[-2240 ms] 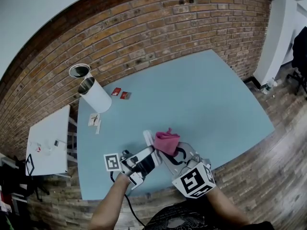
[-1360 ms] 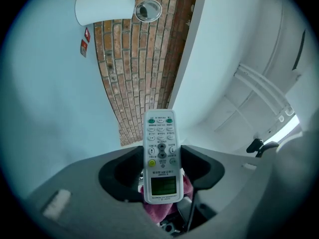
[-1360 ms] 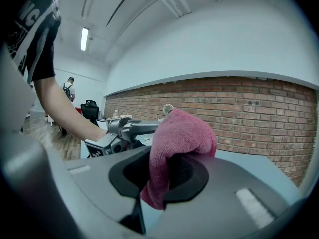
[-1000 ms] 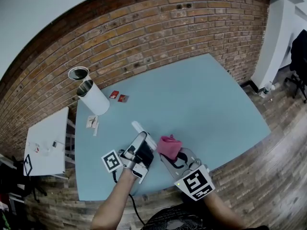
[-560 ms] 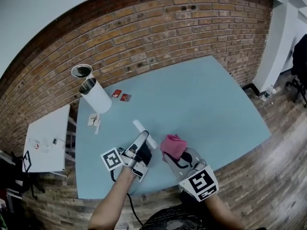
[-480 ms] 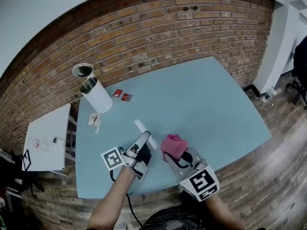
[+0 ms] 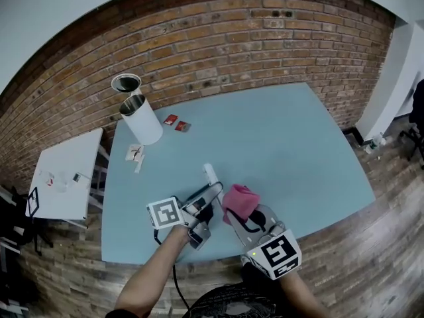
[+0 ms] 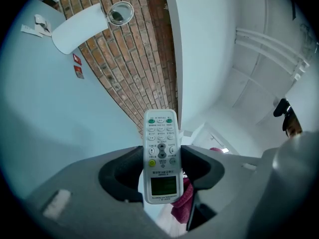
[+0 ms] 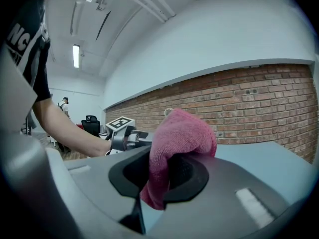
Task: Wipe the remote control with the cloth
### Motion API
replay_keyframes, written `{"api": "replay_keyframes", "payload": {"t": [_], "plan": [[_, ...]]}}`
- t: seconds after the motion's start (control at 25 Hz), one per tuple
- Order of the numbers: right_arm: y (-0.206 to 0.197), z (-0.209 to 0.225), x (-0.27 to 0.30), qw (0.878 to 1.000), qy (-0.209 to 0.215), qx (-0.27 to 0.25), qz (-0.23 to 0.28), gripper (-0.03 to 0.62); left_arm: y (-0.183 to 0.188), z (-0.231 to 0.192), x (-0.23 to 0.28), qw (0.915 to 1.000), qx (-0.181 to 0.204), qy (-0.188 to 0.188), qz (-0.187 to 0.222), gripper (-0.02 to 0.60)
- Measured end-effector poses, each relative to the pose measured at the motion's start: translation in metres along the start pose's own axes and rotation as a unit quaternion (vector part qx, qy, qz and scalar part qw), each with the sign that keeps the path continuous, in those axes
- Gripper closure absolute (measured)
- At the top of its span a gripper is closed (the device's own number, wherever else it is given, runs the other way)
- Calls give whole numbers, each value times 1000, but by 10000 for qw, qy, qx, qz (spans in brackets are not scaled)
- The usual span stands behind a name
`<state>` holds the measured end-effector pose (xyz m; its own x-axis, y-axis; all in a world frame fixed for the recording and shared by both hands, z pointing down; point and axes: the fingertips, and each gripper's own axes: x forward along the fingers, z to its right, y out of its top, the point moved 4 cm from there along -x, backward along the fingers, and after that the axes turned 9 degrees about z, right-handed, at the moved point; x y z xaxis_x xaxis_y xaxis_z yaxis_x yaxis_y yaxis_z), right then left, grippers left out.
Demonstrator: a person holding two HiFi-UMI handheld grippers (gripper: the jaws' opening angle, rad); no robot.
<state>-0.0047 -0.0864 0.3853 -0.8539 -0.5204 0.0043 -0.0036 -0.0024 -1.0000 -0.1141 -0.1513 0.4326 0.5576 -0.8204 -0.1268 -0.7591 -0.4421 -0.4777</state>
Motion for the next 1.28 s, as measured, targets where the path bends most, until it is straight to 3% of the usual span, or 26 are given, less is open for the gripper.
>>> {"api": "replay_keyframes", "payload": {"t": [0.8,1.0,1.28], "plan": [[12,17,-3,10000,-71,-33,47,531,-27,-6,0,9923,961,54,-783,339],[17,21,-2,9999,-45,5,101,531,-28,-7,-5,9860,1359,141,-953,339],[24,23,3,9998,-20,45,192,530,-34,-5,-9,9705,2000,255,-1322,341]]}}
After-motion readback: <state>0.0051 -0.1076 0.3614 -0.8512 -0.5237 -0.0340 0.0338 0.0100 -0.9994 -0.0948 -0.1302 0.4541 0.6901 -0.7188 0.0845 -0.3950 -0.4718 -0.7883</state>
